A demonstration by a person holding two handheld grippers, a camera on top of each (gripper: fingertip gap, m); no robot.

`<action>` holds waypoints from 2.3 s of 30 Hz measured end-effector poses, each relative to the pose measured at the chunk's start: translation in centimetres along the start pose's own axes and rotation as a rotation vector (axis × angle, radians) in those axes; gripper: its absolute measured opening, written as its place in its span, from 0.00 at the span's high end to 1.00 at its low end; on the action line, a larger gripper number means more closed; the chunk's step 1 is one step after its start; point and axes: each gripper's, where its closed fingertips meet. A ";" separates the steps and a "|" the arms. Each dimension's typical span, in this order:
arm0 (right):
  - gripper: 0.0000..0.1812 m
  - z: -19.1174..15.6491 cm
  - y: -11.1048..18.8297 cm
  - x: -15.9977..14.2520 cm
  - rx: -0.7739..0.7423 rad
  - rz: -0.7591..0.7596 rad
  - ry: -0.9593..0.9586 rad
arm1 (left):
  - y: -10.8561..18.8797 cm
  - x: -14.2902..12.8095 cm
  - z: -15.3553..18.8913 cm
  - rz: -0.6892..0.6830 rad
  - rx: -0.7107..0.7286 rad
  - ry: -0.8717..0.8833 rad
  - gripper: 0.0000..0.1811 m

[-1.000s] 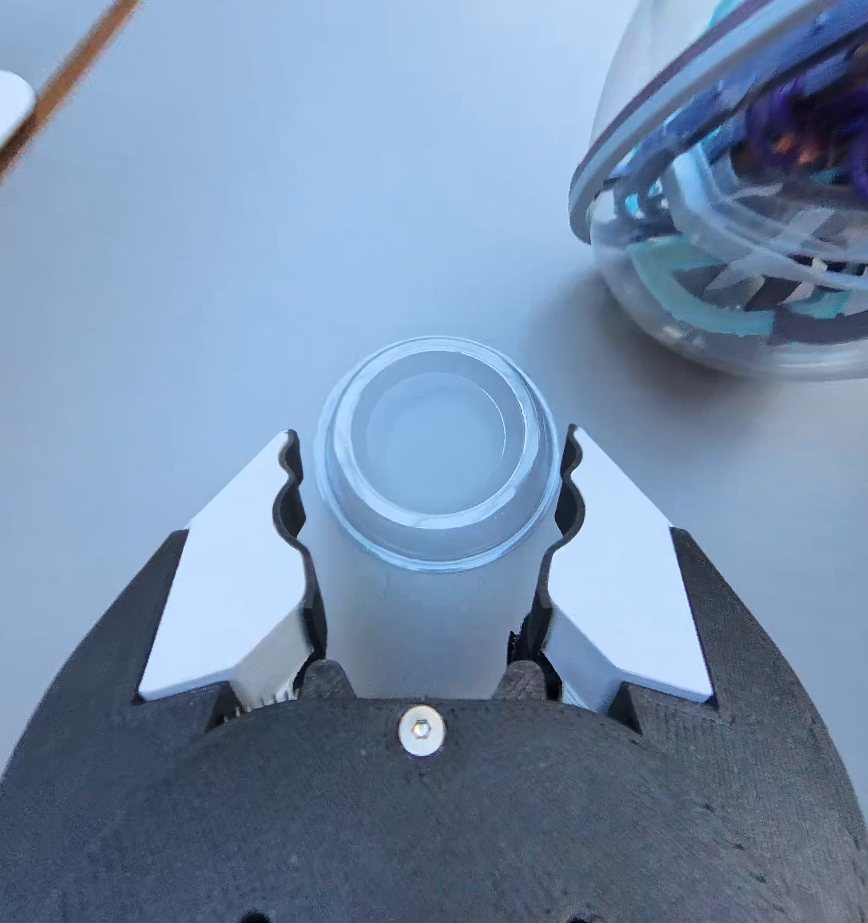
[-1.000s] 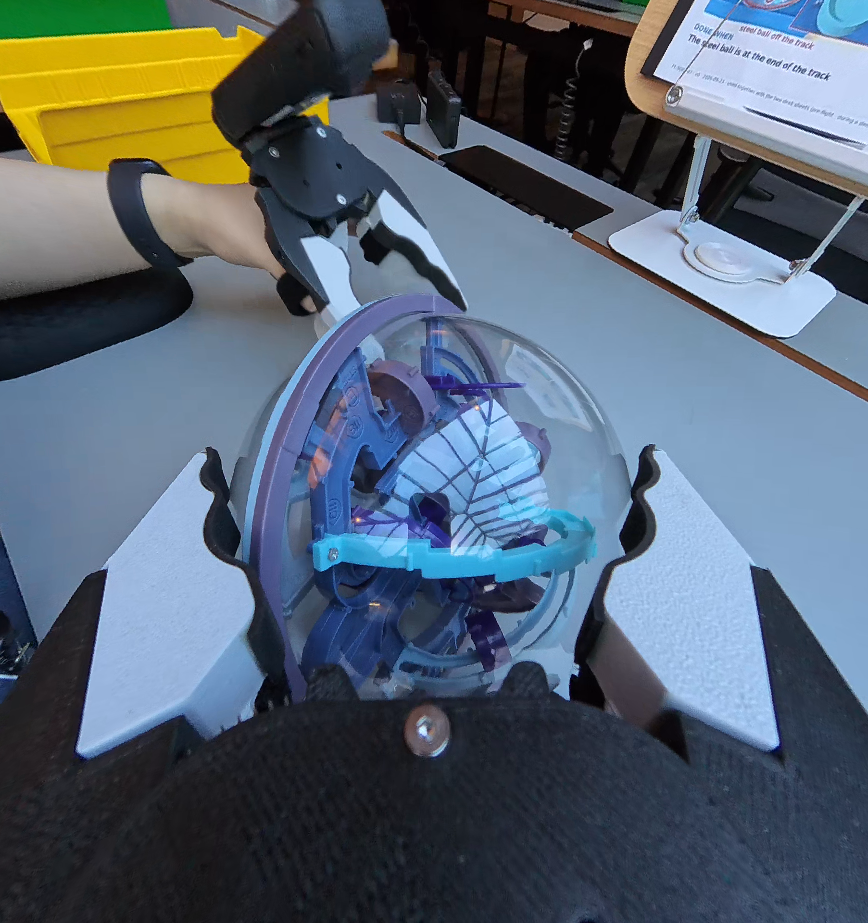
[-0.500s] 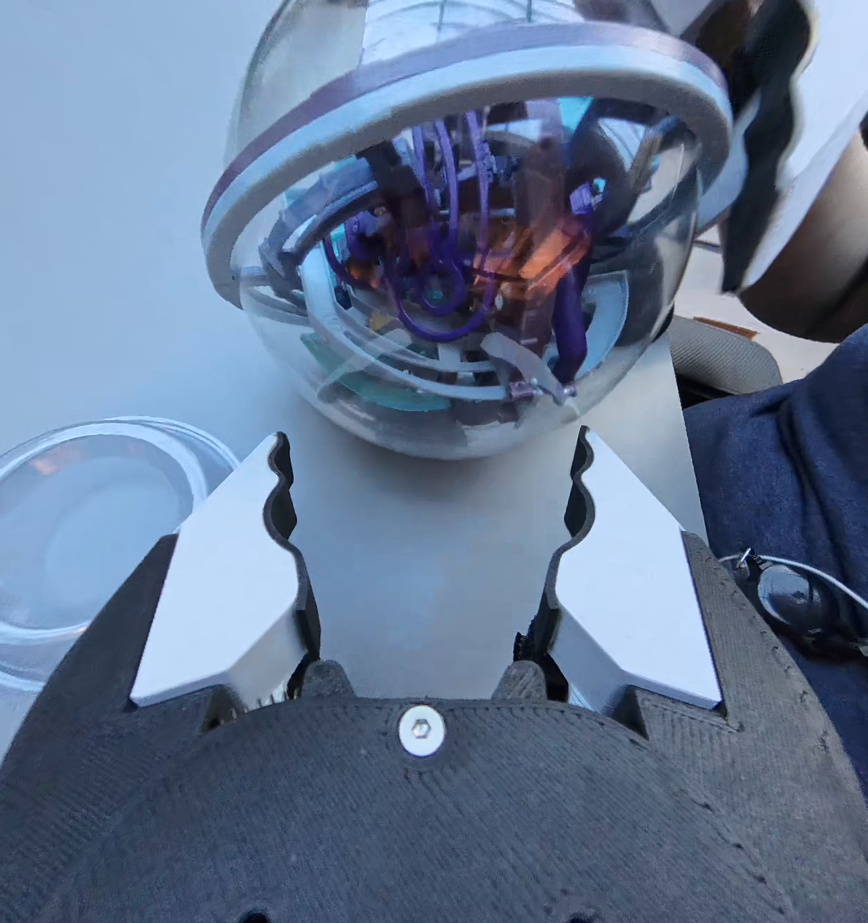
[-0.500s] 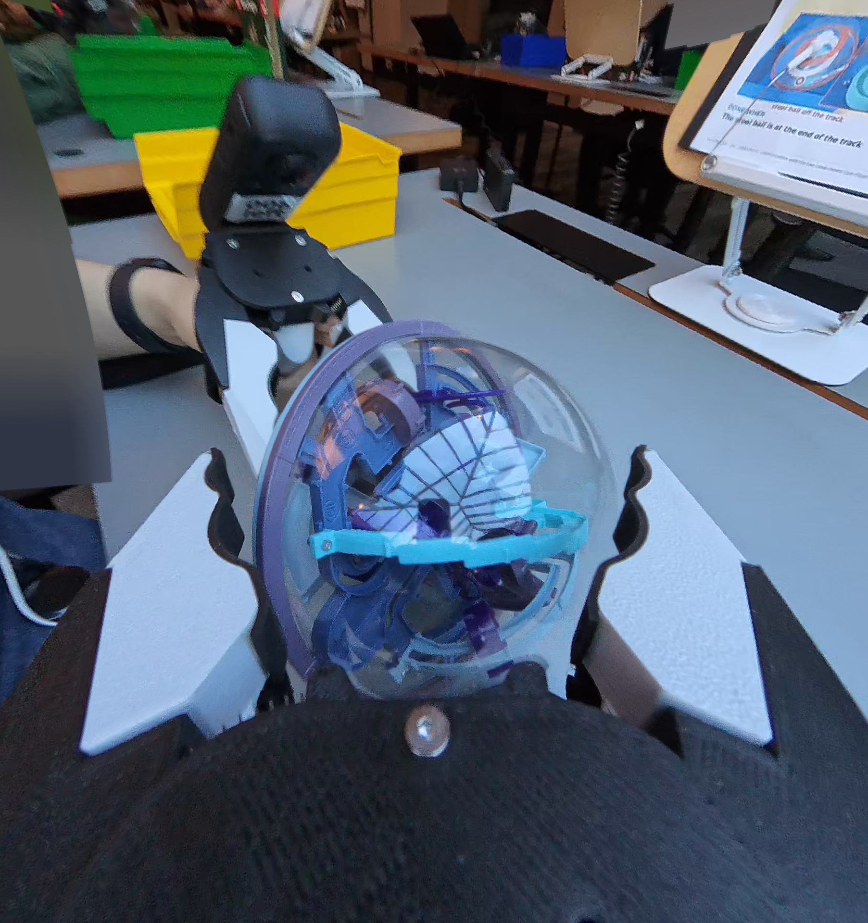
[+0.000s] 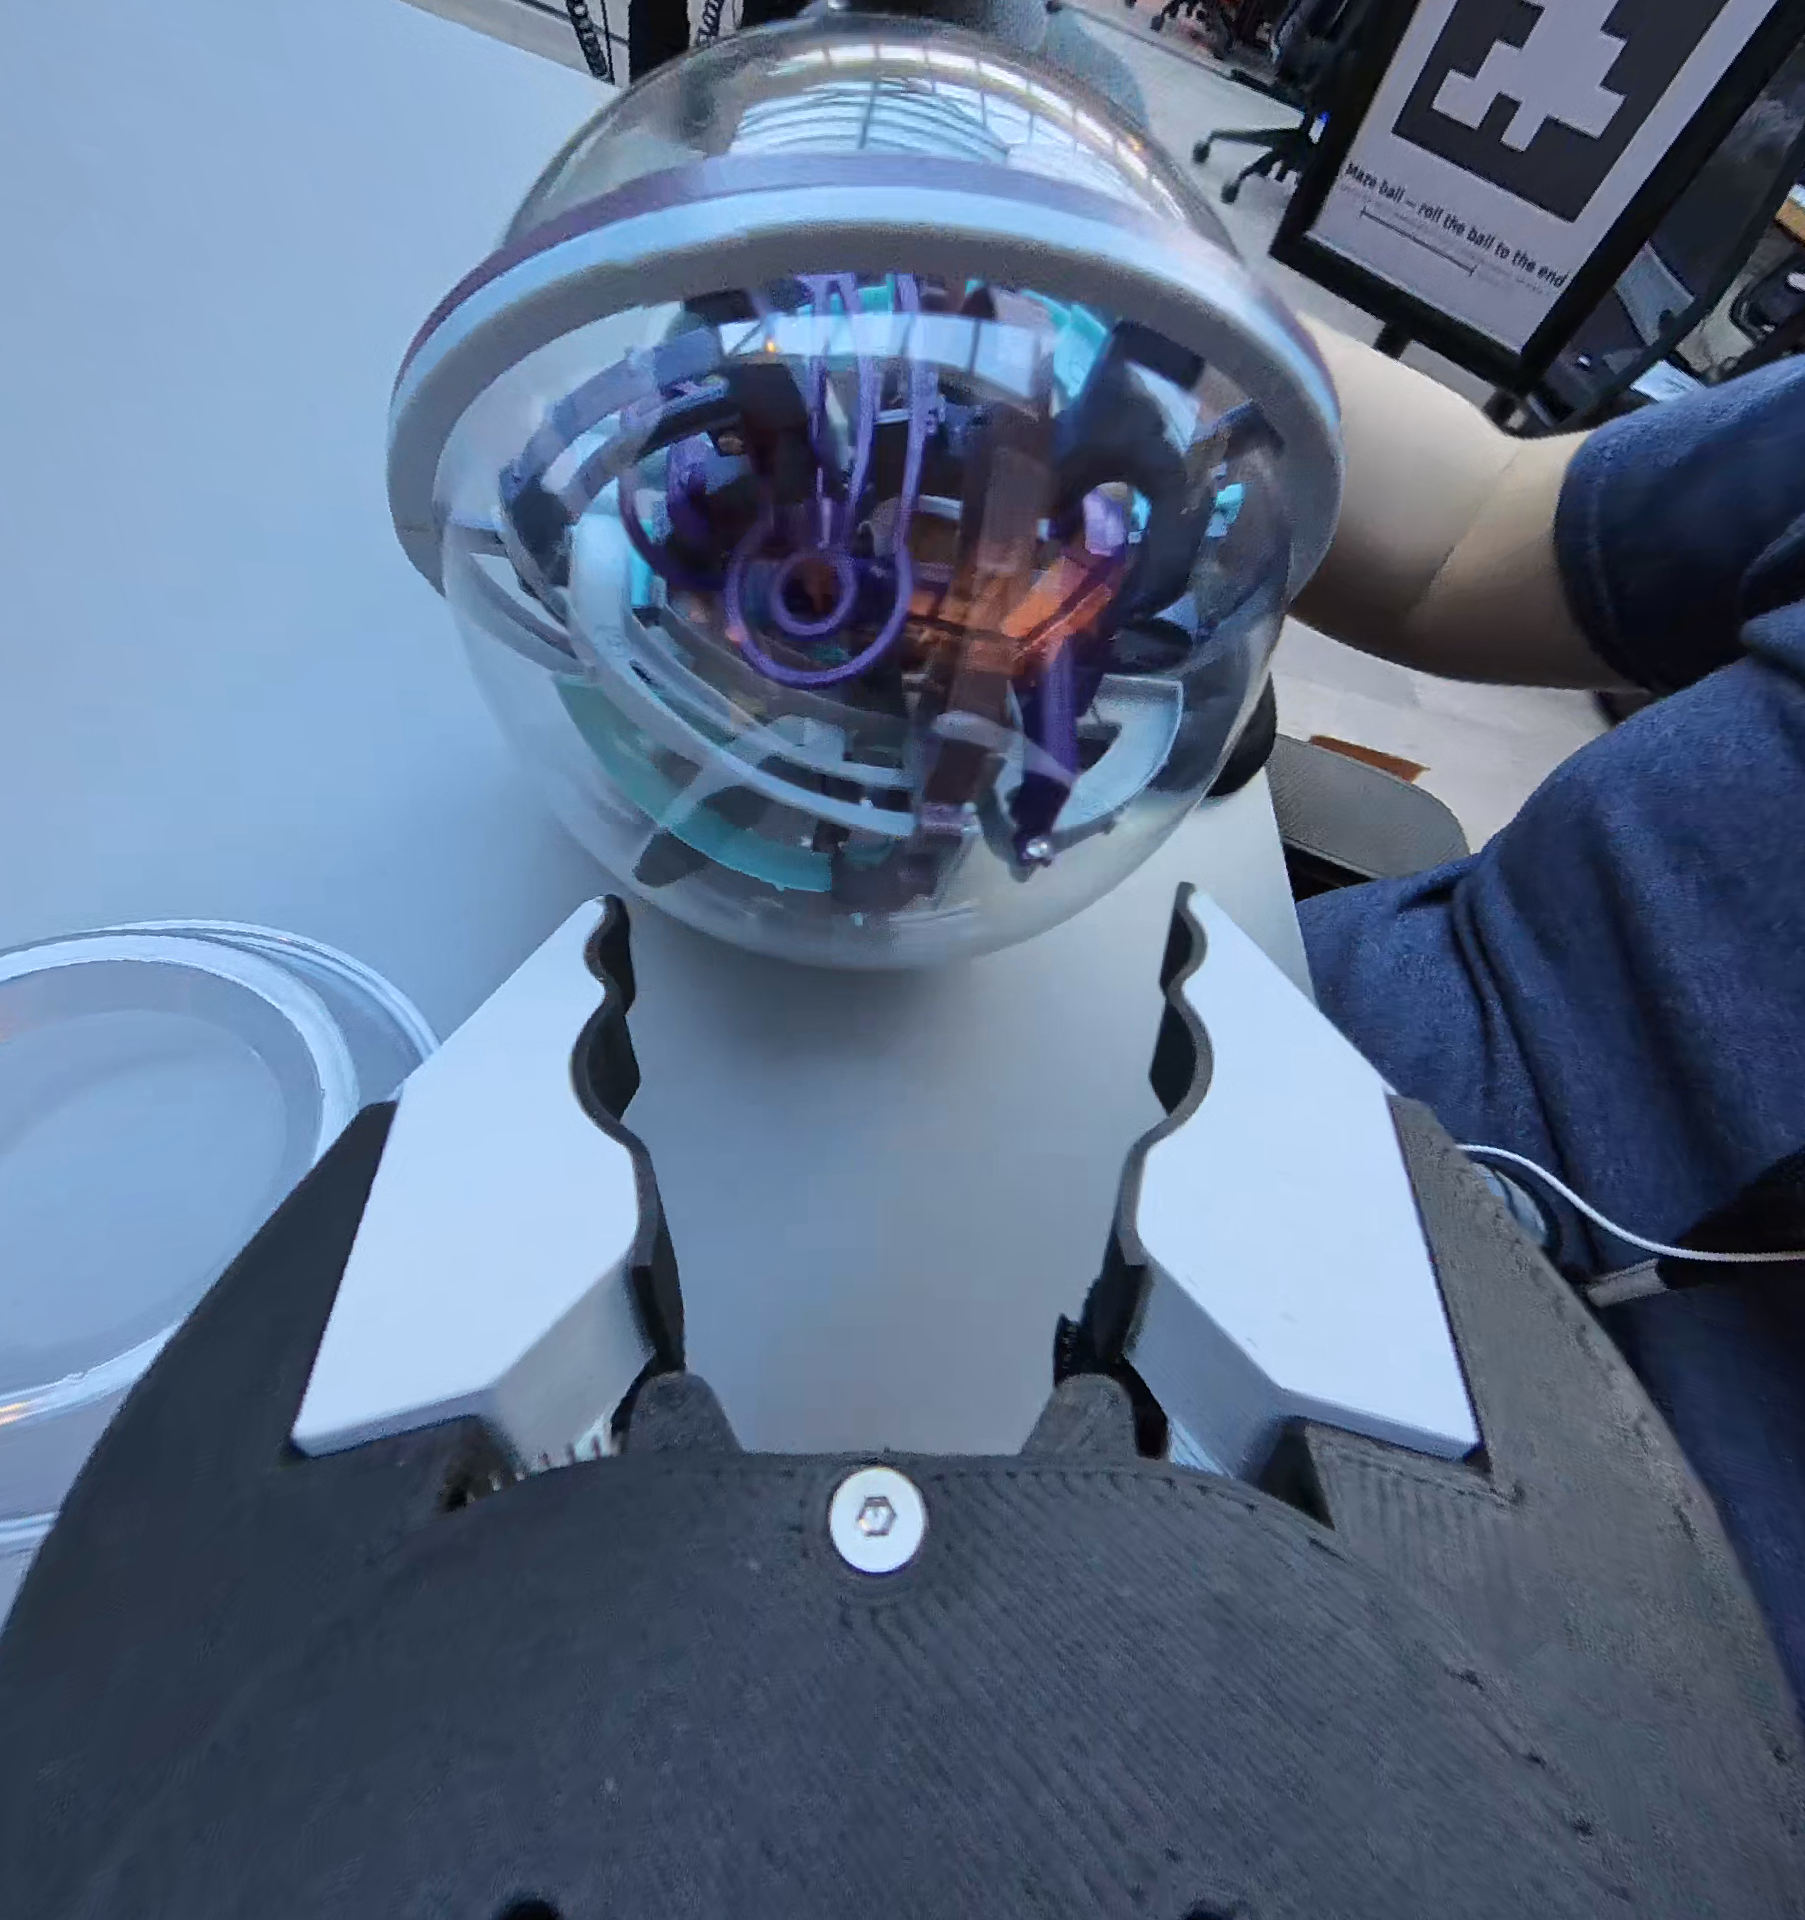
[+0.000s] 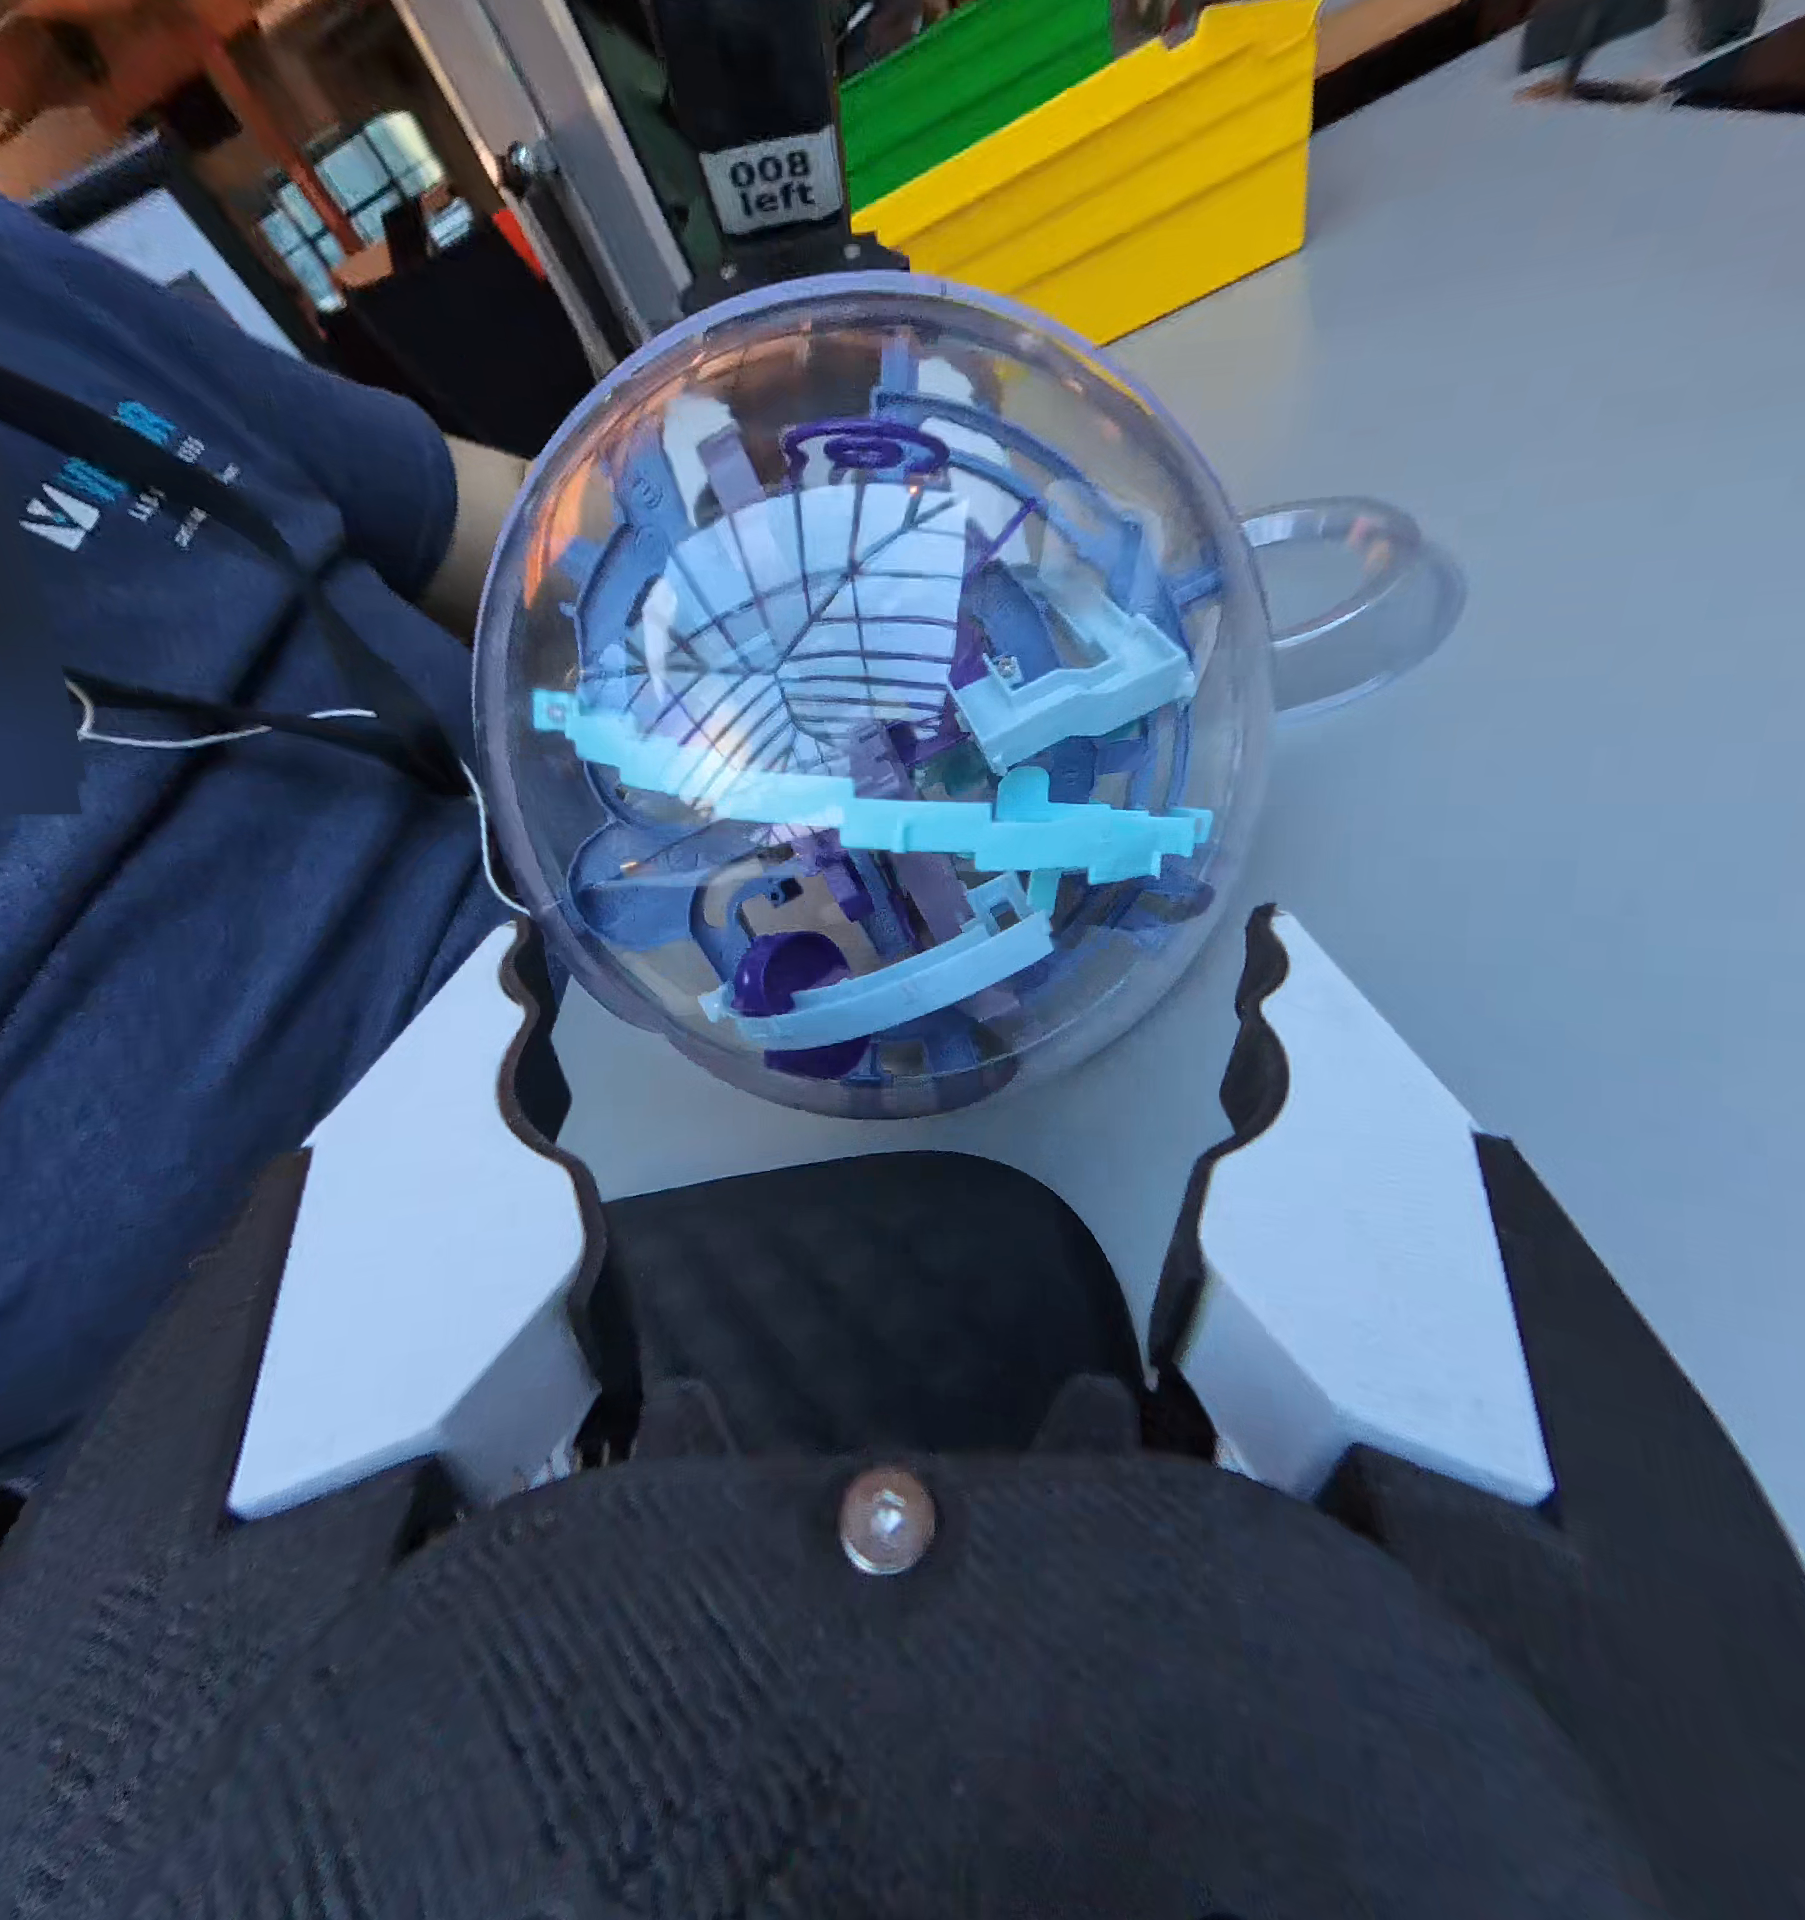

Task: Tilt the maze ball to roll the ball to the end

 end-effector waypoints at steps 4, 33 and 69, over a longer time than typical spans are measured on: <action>0.25 0.2 -1.8 0.1 0.037 -0.053 0.019 | -1.3 -1.3 -0.8 -0.064 0.026 0.000 0.37; 0.14 -0.3 -5.2 4.9 -0.125 0.003 0.227 | -0.2 -1.2 -1.3 0.016 0.038 0.033 0.44; 0.13 -0.9 -5.5 3.9 -0.232 -0.145 0.368 | 4.5 2.0 -5.0 0.012 0.125 -0.268 0.39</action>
Point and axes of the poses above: each gripper's, where its closed fingertips meet, y back along the fingers, x out of its top, z = x × y across the jaws, and after that the axes turned 5 degrees about z, right-handed
